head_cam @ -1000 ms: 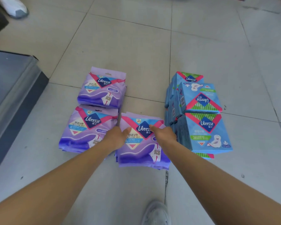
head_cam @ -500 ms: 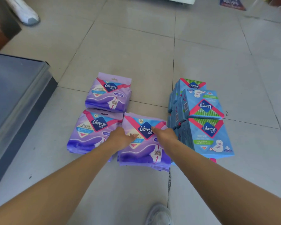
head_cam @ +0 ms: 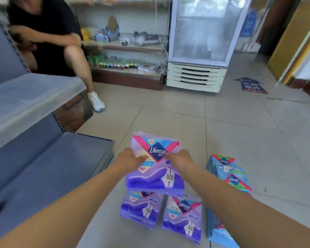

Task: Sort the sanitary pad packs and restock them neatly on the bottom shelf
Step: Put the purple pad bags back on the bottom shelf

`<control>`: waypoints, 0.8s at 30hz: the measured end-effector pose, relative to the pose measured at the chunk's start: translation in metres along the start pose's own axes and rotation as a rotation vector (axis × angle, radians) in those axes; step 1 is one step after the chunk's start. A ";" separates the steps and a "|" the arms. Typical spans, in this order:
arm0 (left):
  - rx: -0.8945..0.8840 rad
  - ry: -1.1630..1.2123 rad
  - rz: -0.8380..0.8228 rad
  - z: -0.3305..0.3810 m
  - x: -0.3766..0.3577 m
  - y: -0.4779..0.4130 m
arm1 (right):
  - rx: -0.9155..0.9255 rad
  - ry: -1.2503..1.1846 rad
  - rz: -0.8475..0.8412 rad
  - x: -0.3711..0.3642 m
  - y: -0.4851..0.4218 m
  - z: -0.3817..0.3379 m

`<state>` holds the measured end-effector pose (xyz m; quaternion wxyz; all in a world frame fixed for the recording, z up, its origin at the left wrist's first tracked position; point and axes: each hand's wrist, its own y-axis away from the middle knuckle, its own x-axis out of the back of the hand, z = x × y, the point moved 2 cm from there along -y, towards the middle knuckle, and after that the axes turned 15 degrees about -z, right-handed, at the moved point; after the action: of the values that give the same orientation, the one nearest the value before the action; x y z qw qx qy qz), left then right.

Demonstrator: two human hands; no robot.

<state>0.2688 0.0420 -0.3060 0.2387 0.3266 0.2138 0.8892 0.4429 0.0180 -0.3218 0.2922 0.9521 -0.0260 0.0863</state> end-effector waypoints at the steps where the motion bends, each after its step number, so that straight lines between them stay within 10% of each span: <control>1: -0.025 0.003 0.034 0.008 0.018 0.017 | 0.042 -0.004 -0.006 -0.006 0.013 -0.021; 24: 0.231 0.144 0.959 -0.117 0.246 0.409 | 0.586 0.207 -0.682 -0.344 0.248 -0.216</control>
<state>-0.0935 -0.1701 -0.0504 -0.2501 0.3501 0.1524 0.8897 0.0471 -0.0667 -0.0710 0.0234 0.9350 0.3438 0.0835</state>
